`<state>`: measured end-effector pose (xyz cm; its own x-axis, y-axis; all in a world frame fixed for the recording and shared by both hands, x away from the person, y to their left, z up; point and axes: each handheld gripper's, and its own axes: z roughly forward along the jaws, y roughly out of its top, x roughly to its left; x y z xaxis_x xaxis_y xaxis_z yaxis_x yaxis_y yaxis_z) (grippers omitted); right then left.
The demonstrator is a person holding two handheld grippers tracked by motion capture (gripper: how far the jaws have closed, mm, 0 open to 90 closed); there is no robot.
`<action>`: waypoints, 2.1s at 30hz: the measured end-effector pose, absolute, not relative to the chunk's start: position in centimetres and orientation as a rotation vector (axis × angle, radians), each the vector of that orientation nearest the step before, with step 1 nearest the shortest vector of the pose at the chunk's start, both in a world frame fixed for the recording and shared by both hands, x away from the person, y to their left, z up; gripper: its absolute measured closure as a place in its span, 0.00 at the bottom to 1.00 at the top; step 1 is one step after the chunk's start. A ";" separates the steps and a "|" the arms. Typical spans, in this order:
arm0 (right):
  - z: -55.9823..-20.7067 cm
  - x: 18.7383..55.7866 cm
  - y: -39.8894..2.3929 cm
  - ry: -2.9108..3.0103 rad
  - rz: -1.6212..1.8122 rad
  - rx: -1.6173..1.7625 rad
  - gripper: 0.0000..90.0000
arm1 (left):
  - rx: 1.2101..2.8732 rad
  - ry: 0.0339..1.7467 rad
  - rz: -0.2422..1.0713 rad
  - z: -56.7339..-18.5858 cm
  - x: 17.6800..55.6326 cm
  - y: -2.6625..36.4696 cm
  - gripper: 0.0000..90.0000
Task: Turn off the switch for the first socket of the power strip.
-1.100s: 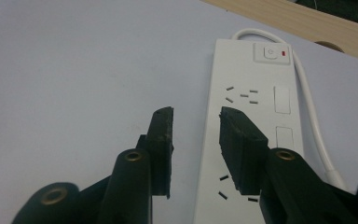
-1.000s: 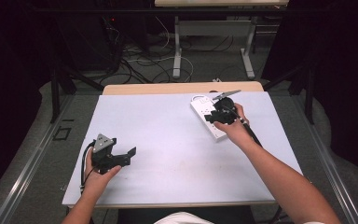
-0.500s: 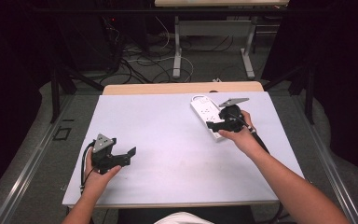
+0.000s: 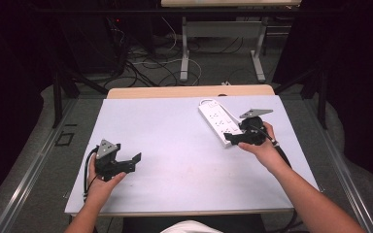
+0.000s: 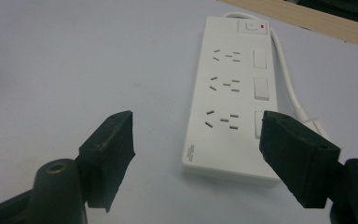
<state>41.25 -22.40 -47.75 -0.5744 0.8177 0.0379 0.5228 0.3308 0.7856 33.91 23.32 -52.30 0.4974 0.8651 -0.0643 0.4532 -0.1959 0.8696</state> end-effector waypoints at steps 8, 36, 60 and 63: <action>-48.4 39.6 -23.7 2.204 1.117 1.197 0.17 | 1.826 1.105 0.565 -52.3 33.9 23.3 0.11; -52.2 35.7 -26.2 2.104 1.167 1.236 0.00 | 1.823 1.115 0.564 -52.4 33.9 23.4 0.11; -54.9 35.6 -29.1 2.001 1.146 1.361 0.00 | 1.838 1.113 0.563 -52.3 34.0 23.5 0.11; -55.1 35.6 -29.3 1.995 1.137 1.373 0.00 | 1.835 1.115 0.563 -52.3 33.9 23.5 0.11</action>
<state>35.58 -29.32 -55.12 -0.3951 0.9153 0.0777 0.5335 0.1597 0.8306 33.94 23.47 -52.34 0.4922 0.8681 -0.0641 0.4639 -0.1993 0.8632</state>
